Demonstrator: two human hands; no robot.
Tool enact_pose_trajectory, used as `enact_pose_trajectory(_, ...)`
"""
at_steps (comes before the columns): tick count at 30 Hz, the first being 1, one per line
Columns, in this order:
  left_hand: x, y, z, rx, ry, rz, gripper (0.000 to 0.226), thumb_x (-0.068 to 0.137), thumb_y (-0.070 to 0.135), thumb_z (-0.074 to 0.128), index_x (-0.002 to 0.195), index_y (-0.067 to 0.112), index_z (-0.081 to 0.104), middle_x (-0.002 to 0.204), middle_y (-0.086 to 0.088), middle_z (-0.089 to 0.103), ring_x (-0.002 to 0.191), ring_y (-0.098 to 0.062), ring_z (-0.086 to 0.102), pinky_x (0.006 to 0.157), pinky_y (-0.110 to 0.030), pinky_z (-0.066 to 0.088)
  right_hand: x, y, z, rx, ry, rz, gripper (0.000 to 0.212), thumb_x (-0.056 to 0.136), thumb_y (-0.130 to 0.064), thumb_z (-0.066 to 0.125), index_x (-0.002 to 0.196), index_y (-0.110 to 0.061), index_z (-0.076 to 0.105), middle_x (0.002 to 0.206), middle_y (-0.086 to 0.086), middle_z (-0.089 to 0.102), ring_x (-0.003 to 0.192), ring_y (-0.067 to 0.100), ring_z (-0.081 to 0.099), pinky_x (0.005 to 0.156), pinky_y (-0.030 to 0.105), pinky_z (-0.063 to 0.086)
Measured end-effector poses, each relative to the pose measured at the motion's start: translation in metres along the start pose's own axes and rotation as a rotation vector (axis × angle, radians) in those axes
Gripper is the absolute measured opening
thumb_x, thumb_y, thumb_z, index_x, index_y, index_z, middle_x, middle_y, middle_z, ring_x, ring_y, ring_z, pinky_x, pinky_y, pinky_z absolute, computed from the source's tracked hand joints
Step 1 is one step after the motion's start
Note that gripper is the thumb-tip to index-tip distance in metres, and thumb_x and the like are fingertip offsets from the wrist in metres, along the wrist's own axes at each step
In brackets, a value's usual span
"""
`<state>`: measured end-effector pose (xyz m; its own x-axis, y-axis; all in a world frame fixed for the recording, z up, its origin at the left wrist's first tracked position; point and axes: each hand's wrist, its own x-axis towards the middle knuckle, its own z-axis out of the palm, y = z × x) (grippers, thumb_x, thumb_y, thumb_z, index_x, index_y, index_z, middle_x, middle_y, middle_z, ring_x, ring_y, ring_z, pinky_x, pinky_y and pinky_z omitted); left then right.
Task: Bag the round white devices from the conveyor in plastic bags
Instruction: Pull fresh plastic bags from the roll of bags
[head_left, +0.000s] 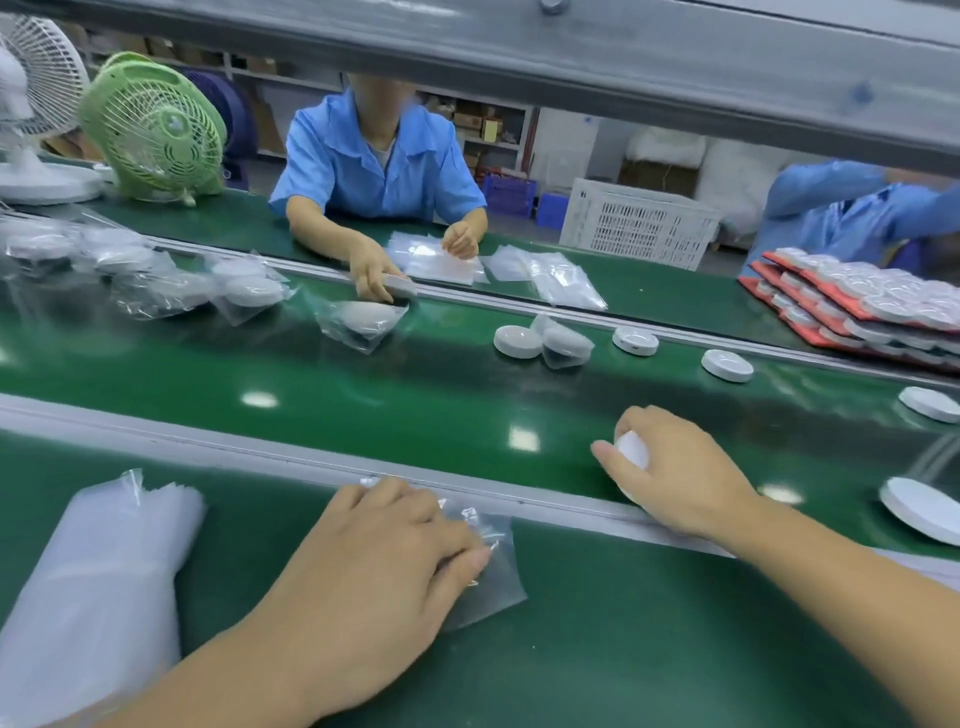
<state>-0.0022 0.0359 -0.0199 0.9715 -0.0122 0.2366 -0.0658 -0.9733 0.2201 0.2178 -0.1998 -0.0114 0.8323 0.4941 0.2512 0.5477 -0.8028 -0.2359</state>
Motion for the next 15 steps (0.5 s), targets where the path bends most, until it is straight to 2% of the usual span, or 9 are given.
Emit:
enact_pose_trajectory(2,0.000,0.006,0.002,0.013,-0.011,-0.029,0.053,0.088,0.074,0.014,0.117,0.059,0.056,0.089,0.028,0.044,0.098,0.002,0.038,0.095,-0.025,0.029,-0.017,-0.007,-0.007,0.328,0.069,0.067,0.037,0.086,-0.060,0.032,0.075,-0.031,0.051,0.075,-0.014,0.059,0.070,0.010,0.054,0.064,0.027,0.042)
enact_pose_trajectory(3,0.000,0.008,0.004,0.015,-0.007,-0.034,0.052,0.086,0.075,0.018,0.117,0.060,0.058,0.087,0.028,0.044,0.096,0.001,0.039,0.092,-0.024,0.029,-0.027,-0.012,-0.010,0.500,0.069,0.104,0.036,0.084,-0.053,0.029,0.076,-0.029,0.054,0.069,-0.017,0.059,0.065,0.008,0.051,0.059,0.021,0.040)
enact_pose_trajectory(5,0.000,0.009,0.006,-0.003,0.003,-0.035,0.050,0.086,0.075,0.025,0.118,0.059,0.060,0.087,0.028,0.046,0.096,0.003,0.042,0.088,-0.022,0.030,-0.050,-0.026,-0.013,0.655,0.026,0.058,0.038,0.080,-0.046,0.029,0.094,-0.038,0.064,0.071,-0.028,0.059,0.067,0.000,0.052,0.058,0.015,0.040)
enact_pose_trajectory(7,0.000,0.008,0.007,-0.033,-0.002,-0.038,0.050,0.085,0.077,0.028,0.123,0.060,0.056,0.097,0.033,0.051,0.104,0.008,0.042,0.091,-0.021,0.032,-0.075,-0.036,-0.010,0.642,0.030,-0.149,0.035,0.088,-0.045,0.039,0.113,-0.045,0.062,0.096,-0.030,0.062,0.089,-0.003,0.059,0.071,0.009,0.041)
enact_pose_trajectory(9,0.000,0.006,0.008,-0.058,0.003,-0.037,0.052,0.083,0.080,0.031,0.124,0.060,0.056,0.112,0.039,0.052,0.114,0.011,0.040,0.099,-0.023,0.033,-0.094,-0.044,-0.007,0.468,0.105,-0.353,0.028,0.100,-0.046,0.048,0.127,-0.045,0.056,0.116,-0.024,0.054,0.107,0.004,0.058,0.084,0.009,0.040)
enact_pose_trajectory(11,0.000,0.007,0.009,-0.084,0.014,-0.045,0.050,0.082,0.078,0.033,0.119,0.059,0.061,0.118,0.040,0.051,0.117,0.012,0.039,0.103,-0.023,0.032,-0.103,-0.049,-0.004,0.383,0.178,-0.482,0.027,0.104,-0.041,0.051,0.131,-0.041,0.057,0.122,-0.022,0.049,0.106,0.006,0.059,0.083,0.011,0.044)
enact_pose_trajectory(15,0.000,0.007,0.012,-0.096,0.065,-0.025,0.030,0.087,0.064,0.046,0.098,0.053,0.072,0.110,0.043,0.055,0.110,0.013,0.046,0.099,-0.024,0.039,-0.102,-0.047,0.002,0.385,0.361,-0.626,0.022,0.100,-0.020,0.064,0.120,-0.028,0.067,0.121,-0.010,0.061,0.105,0.011,0.065,0.083,0.025,0.053)
